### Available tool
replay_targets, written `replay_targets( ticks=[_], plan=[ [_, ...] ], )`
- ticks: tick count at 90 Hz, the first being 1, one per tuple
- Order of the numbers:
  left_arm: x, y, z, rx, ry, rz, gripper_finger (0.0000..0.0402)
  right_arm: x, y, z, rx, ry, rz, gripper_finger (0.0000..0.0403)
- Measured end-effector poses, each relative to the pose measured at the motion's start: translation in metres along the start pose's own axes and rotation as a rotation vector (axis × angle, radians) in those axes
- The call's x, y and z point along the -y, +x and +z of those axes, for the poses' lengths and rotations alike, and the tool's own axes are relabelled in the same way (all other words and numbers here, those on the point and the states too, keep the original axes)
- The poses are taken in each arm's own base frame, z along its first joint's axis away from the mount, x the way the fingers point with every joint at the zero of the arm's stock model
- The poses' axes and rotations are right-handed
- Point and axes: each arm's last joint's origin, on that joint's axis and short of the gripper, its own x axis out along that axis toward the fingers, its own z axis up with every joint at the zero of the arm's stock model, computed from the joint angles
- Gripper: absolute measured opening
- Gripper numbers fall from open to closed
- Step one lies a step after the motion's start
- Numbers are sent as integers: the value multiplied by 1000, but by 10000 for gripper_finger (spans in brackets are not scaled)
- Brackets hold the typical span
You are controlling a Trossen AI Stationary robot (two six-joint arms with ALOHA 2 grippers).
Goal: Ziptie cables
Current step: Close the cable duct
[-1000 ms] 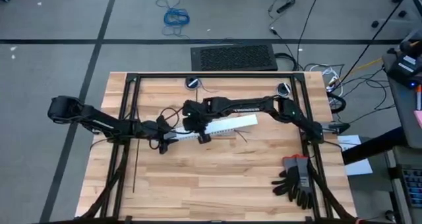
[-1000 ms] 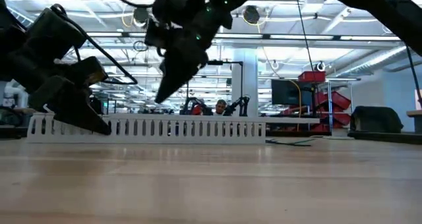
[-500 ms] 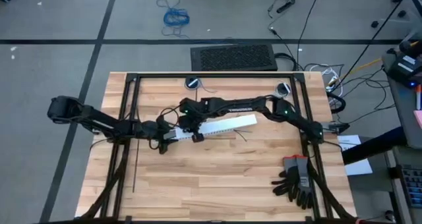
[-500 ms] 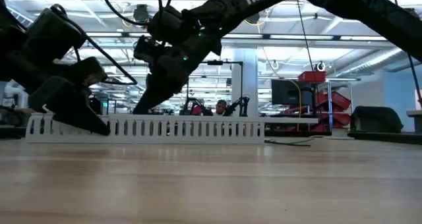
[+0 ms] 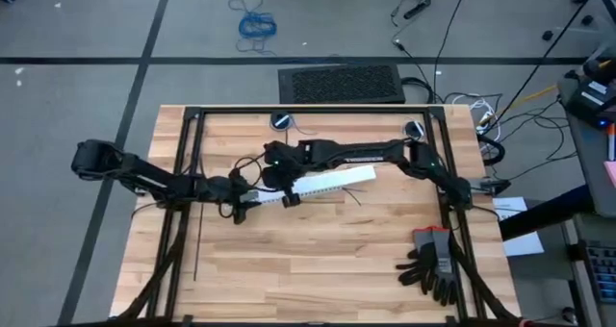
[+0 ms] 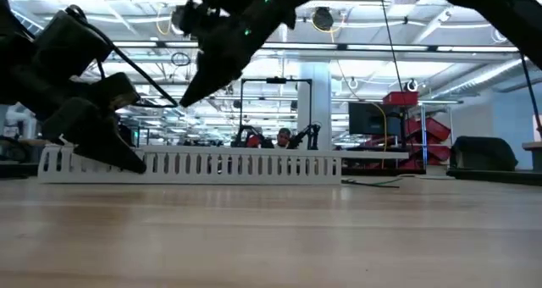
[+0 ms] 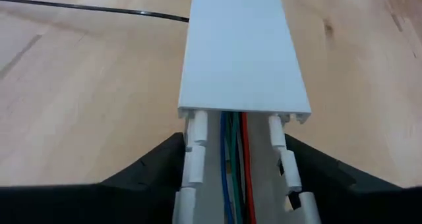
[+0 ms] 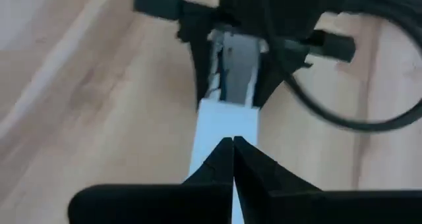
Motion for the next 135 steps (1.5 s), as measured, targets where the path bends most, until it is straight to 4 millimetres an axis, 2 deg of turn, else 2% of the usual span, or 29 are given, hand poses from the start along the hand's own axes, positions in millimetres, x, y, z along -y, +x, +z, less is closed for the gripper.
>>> replay_targets(
  ticks=[14, 28, 38, 50, 64, 92, 124, 135],
  plan=[
    [0, 0, 0, -1, -1, -1, 228, 1, 9, -8, -46, 12, 20, 0],
    [0, 0, 0, -1, -1, -2, 229, 6, 44, -21, -47, 10, 33, 0],
    [0, 0, 0, -6, 0, -8, 232, 10, 59, -22, 23, 6, 63, 0],
    [0, 0, -1, -15, 2, -7, 255, 11, 72, -24, 70, 4, 84, 0],
    [0, 2, -3, -25, 0, -4, 274, 12, 74, -21, 115, -2, 80, 0],
    [2, 4, 4, -57, -5, 3, 276, 15, 75, -23, 126, 7, 96, 0],
    [1, -15, 13, -244, 0, 38, 276, 16, 74, -28, 80, 17, 108, 0],
    [0, -25, 14, -234, 28, 61, 276, 17, 74, -29, 74, 18, 107, 0]
  ],
)
